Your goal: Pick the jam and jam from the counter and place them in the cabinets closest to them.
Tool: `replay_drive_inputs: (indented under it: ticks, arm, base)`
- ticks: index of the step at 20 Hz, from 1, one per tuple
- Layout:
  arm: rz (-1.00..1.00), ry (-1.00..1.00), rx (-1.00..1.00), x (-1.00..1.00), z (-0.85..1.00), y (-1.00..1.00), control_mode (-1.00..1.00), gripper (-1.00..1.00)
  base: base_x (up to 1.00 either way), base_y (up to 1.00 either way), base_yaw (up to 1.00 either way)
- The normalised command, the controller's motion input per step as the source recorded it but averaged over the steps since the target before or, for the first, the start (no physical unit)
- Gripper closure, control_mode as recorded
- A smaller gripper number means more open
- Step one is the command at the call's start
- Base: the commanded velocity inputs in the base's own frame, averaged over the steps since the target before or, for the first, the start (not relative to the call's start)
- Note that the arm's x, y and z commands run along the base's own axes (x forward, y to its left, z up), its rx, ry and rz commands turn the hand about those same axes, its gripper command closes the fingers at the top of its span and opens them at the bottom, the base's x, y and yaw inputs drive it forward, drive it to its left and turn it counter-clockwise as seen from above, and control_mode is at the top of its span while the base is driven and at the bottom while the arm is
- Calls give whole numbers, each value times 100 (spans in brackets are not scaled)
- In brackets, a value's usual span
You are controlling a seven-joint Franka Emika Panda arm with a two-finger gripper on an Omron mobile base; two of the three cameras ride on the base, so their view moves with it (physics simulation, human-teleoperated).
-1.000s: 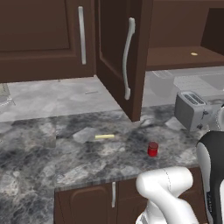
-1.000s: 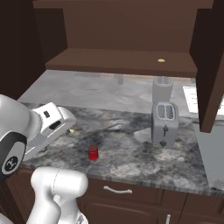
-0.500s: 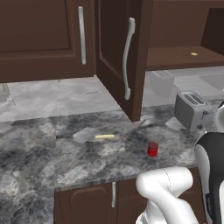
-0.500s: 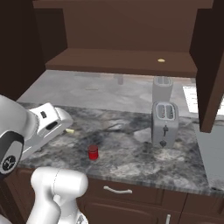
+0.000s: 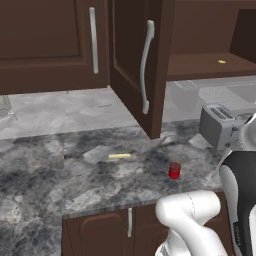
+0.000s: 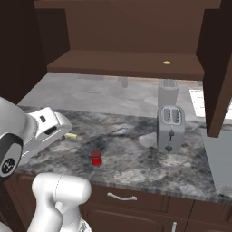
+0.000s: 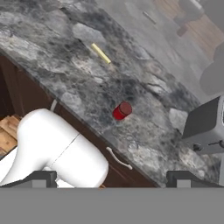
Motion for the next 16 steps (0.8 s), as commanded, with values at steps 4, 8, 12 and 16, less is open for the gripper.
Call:
replay_drive_inputs:
  ticks: [4,8,12,16]
  arm:
    - [0,1,2,2,-4,0,-100,-100]
    - [0,6,0,14,-28,0,-100,-100]
    - [0,7,0,12,-32,0,-100,-100]
    - [0,7,0,12,-32,0,-100,-100]
  base:
    - [0,0,0]
    - [0,0,0]
    - [0,0,0]
    - [0,0,0]
